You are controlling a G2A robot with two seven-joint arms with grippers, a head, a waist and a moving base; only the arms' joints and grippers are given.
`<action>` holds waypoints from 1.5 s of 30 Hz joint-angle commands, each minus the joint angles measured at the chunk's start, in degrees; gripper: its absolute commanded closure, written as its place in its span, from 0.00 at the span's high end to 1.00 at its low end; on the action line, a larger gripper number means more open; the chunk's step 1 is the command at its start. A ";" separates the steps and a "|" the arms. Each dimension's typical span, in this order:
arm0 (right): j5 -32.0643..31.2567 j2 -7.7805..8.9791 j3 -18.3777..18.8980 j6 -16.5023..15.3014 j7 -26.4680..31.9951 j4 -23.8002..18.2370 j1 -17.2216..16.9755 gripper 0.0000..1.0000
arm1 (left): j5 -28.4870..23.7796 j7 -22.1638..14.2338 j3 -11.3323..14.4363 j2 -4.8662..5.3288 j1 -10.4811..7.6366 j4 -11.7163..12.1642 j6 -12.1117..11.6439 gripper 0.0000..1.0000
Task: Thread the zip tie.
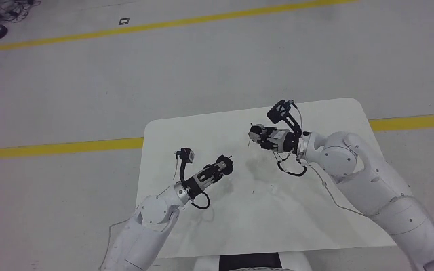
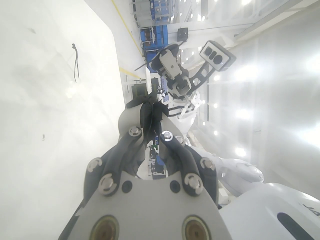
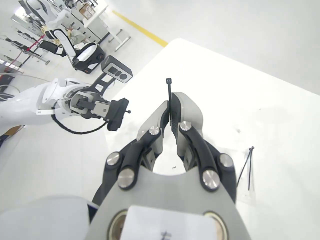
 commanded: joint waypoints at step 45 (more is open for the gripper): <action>-1.12 5.25 -7.26 0.00 -25.84 -8.88 -7.24 0.00 | -15.55 -15.87 -5.22 1.04 1.53 0.28 8.19 0.00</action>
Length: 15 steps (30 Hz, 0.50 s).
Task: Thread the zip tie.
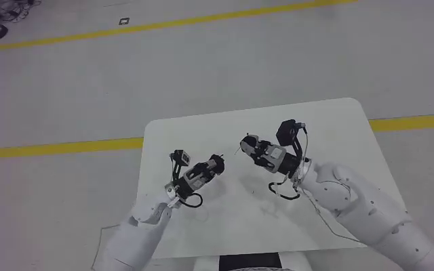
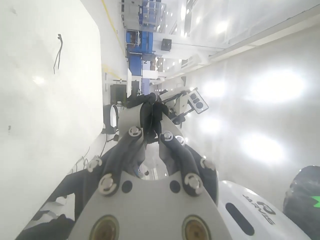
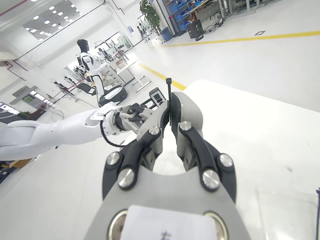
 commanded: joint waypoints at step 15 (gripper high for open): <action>-3.05 0.28 -0.06 0.00 0.94 2.37 1.59 0.00 | -4.36 -5.88 0.20 0.33 -2.30 1.72 9.58 0.00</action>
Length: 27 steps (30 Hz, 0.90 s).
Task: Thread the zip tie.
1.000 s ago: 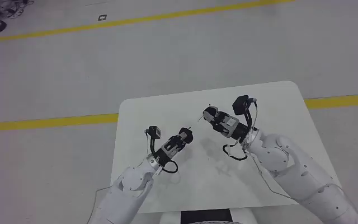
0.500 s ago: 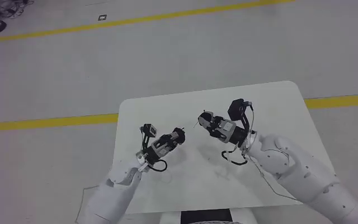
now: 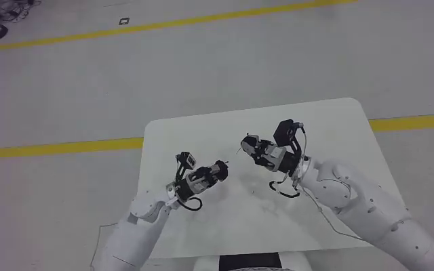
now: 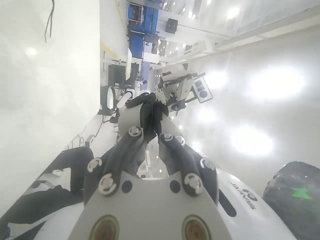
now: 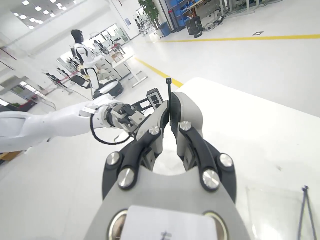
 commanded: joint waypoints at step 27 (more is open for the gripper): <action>0.53 5.83 -20.82 -0.02 -11.15 4.20 16.56 0.00 | -3.93 -6.18 -0.23 0.71 -3.41 3.11 7.71 0.00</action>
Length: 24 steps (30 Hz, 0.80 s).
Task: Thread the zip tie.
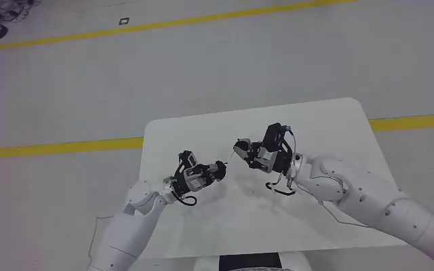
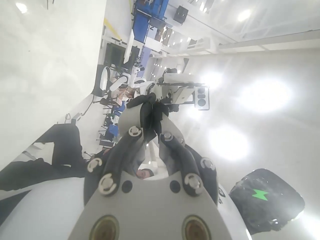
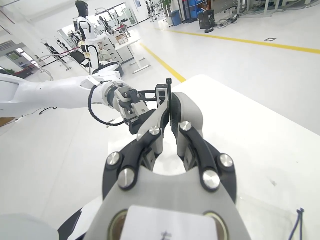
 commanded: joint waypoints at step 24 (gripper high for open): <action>0.58 2.38 -7.51 0.00 -6.11 -1.15 4.73 0.00 | -7.19 -5.40 1.22 0.25 -1.44 2.66 4.05 0.00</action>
